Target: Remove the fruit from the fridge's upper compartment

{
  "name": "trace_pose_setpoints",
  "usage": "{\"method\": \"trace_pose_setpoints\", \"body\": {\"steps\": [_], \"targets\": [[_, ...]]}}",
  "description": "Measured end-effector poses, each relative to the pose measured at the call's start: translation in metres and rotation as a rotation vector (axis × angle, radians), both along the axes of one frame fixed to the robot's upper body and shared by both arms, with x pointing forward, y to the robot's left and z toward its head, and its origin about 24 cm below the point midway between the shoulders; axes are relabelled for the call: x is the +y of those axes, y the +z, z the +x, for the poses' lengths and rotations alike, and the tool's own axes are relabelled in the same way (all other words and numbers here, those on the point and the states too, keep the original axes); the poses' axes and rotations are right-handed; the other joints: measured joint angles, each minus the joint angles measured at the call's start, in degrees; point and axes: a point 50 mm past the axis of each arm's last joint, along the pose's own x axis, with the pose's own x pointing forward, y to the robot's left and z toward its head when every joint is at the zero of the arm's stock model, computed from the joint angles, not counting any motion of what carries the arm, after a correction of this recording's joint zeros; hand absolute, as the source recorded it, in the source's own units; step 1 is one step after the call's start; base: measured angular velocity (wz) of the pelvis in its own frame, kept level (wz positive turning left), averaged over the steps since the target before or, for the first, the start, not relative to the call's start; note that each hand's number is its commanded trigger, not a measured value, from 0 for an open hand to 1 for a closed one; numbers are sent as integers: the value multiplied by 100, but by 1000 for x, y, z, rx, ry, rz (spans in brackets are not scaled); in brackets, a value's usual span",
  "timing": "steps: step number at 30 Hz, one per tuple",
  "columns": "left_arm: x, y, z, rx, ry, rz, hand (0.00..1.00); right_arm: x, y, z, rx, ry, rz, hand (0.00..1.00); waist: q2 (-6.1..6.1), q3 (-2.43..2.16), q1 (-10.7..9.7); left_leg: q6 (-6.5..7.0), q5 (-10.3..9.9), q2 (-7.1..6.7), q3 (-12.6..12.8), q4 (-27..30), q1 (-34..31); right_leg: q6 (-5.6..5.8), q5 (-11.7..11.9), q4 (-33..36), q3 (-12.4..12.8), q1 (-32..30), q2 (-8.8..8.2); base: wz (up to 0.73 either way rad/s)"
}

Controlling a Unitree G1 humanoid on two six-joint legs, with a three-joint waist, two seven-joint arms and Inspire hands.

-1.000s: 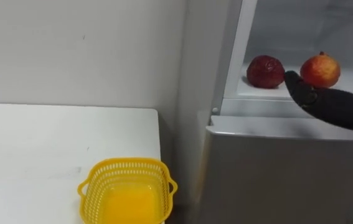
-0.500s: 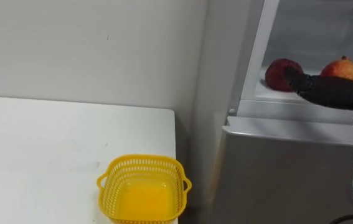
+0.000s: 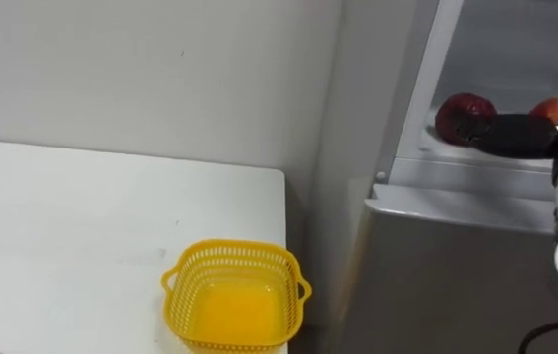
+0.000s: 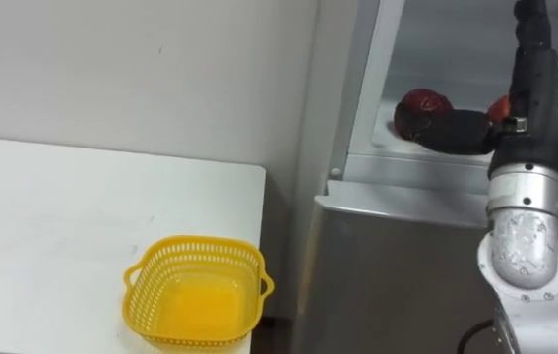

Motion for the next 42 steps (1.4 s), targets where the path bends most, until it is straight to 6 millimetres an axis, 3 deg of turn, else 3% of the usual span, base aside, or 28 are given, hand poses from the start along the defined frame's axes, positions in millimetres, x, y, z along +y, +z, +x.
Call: {"method": "trace_pose_setpoints", "body": {"steps": [8, 17, 22, 33, 36, 42], "targets": [[2, 1, -6, 17, 6, 8, 0, -2, -3, 15, 99, 0, -44, 0, 3, 2, 14, 0, 1, -1, -27, 34, -6, 0, 0, 3, -61, 19, -10, 1], [3, 2, -8, 26, 3, -5, 0, -5, -8, 19, 135, 4, -48, 0, 5, 7, 4, 1, 1, -2, -38, 16, -29, -9, 5, 16, -75, 41, -12, 0], [6, 4, -5, 15, -4, -12, 0, -5, -8, 20, 153, 11, -56, 0, -26, 12, -4, 1, 1, -4, -72, 14, -56, -8, 5, 11, -98, 27, -13, 4], [14, 6, -9, 52, -16, 2, 0, -17, -9, 28, 284, 65, -135, 0, -224, 17, 5, 2, 4, -7, -104, 40, -51, -5, 3, 11, -66, 38, -13, 1], [14, 6, -11, 58, -13, 2, 0, -21, -14, 30, 316, 59, -129, 0, -244, 8, 7, 2, 4, -8, -132, 48, -40, -5, 3, 11, -66, 70, -14, 6], [14, 6, -13, 62, -14, 1, 0, -23, -16, 33, 345, 68, -129, 0, -221, 34, -5, -1, 5, -11, -199, 54, -52, -6, 4, 6, -151, 110, -17, 5]]}}
